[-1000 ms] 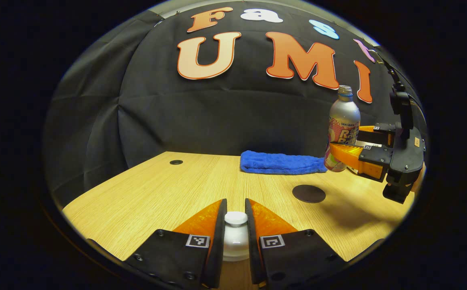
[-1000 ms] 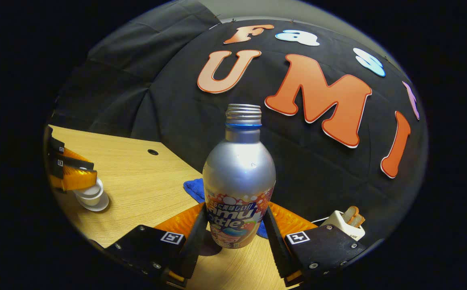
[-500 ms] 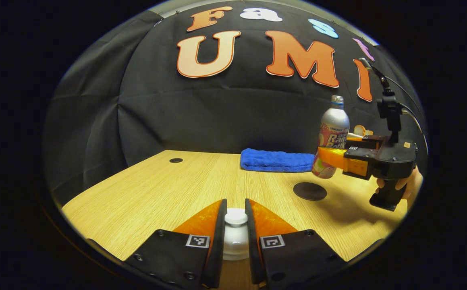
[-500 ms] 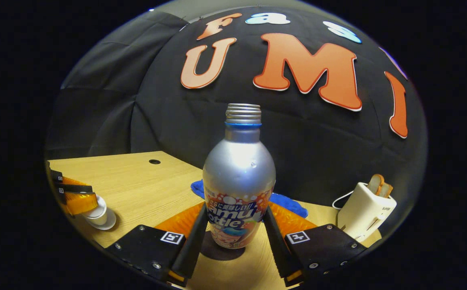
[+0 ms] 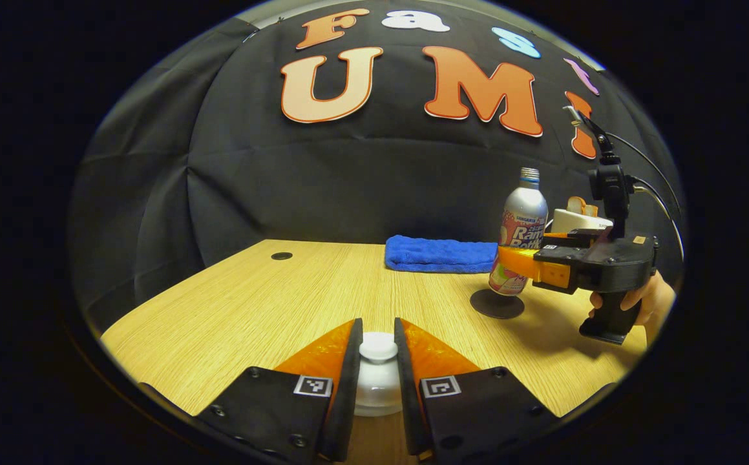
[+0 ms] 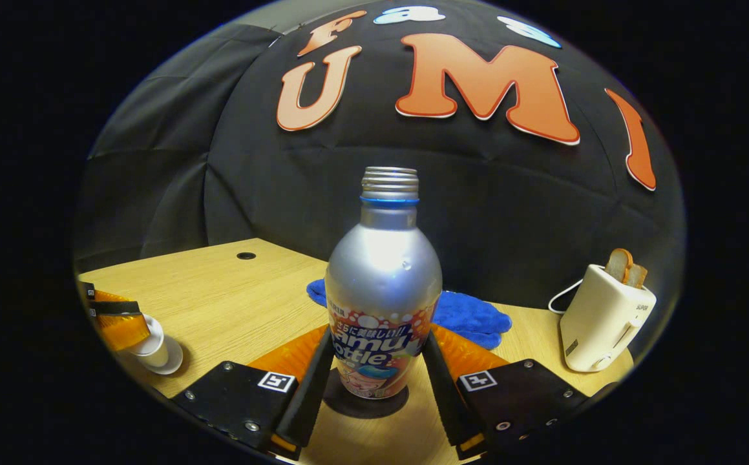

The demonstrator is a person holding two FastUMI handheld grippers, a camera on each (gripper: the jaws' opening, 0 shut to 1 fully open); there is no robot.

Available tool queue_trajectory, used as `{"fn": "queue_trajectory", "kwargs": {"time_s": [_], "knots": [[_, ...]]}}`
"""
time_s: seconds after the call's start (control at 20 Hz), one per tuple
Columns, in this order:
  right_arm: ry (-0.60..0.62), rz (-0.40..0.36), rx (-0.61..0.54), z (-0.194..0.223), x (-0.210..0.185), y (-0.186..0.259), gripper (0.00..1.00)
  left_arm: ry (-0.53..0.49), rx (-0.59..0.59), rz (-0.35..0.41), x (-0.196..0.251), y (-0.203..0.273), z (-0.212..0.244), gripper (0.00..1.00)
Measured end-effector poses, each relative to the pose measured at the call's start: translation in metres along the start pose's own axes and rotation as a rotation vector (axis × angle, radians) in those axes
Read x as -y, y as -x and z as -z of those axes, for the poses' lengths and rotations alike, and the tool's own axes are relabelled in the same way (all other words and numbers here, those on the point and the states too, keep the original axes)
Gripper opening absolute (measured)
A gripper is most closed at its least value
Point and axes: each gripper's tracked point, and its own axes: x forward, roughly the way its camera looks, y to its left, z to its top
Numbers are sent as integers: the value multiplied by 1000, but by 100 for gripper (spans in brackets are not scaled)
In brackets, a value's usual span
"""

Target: Open the teacup lid with one hand, grasp the water bottle and pour water into the teacup with the other hand; after pouring, place the water bottle on the coaster and then close the teacup lid.

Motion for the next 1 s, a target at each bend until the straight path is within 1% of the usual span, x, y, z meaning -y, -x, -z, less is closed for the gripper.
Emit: {"fn": "queue_trajectory", "kwargs": {"time_s": [0.15,0.2,0.3,0.35,0.4,0.5,0.6,0.7,0.75,0.8,0.85,0.9,0.95,1.0], "knots": [[-56,-8,-30,11,-3,-10,78,3,0,-2,0,0,-1,34],[-72,-14,-42,15,-4,-13,77,3,1,-3,0,0,-1,36],[-87,-17,-67,24,-4,-17,77,4,0,-5,0,-1,0,36],[-87,-13,-83,30,-3,-19,77,4,-1,-6,0,-1,-1,33],[-83,-18,-76,31,-6,-19,77,4,0,-6,0,-1,0,36],[-67,-7,-73,28,-6,-21,77,2,0,-5,1,0,-1,39],[-43,0,-72,28,-6,-21,80,6,1,-2,2,2,-2,37],[-25,-3,-79,28,-7,-18,83,13,2,9,8,2,-2,49],[-21,-10,-83,29,-9,-16,84,16,5,11,10,2,-4,53],[-13,-14,-81,27,-10,-12,85,18,14,11,11,3,-7,57],[-5,-12,-72,23,-9,-8,90,17,25,8,11,4,-11,60],[-2,-7,-59,17,-7,-4,91,15,41,-1,8,7,-16,61],[-5,1,-42,11,-4,2,93,10,57,-12,5,9,-23,66],[-9,10,-27,4,0,9,93,2,76,-22,4,11,-29,69]]}}
